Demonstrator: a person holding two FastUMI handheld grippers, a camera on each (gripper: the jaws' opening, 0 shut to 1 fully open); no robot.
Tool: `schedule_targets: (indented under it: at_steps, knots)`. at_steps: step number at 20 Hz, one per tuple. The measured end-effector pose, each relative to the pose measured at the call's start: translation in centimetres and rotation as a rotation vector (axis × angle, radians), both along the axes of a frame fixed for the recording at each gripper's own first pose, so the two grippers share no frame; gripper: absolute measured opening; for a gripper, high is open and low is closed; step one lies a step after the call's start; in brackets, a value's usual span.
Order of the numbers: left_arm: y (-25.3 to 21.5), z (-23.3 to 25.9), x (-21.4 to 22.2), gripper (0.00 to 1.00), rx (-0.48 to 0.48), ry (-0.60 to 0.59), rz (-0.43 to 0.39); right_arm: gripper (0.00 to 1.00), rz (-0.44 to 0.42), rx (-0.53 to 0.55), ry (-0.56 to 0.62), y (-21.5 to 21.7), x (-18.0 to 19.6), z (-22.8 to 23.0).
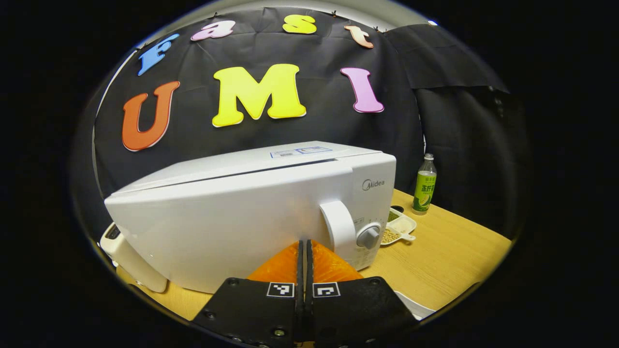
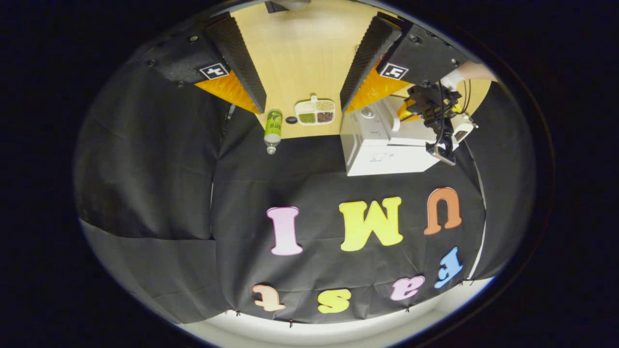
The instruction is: Open the microwave oven with the left hand, put the food in, and close the microwave oven.
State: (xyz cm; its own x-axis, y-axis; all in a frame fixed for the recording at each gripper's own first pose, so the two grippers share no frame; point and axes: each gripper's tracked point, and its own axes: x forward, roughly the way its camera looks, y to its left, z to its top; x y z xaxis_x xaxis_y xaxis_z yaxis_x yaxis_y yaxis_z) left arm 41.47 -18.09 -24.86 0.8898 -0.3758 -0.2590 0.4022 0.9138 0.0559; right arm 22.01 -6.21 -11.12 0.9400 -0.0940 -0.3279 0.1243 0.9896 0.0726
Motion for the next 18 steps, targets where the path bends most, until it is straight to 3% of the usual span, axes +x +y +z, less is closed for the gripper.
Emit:
schedule_targets:
  at_steps: [7, 8, 10, 18]
  knots:
    - [0.2, 0.4, 1.5, 0.0, -0.014, -0.004, 0.06, 0.92, 0.033, 0.01, 0.014, 0.7, 1.5, -0.3]
    - [0.2, -0.2, 1.4, 0.0, -0.022, 0.029, 0.074, 0.98, 0.038, 0.005, 0.013, 0.9, 1.6, -0.1]
    - [0.2, -0.1, 1.6, 0.0, -0.029, 0.022, 0.095, 0.98, 0.049, -0.003, 0.004, 1.3, 1.8, 0.4]
    - [2.4, 2.1, -0.9, 0.0, -0.027, 0.012, 0.139, 0.98, 0.062, -0.02, -0.032, 1.8, 1.7, 1.7]
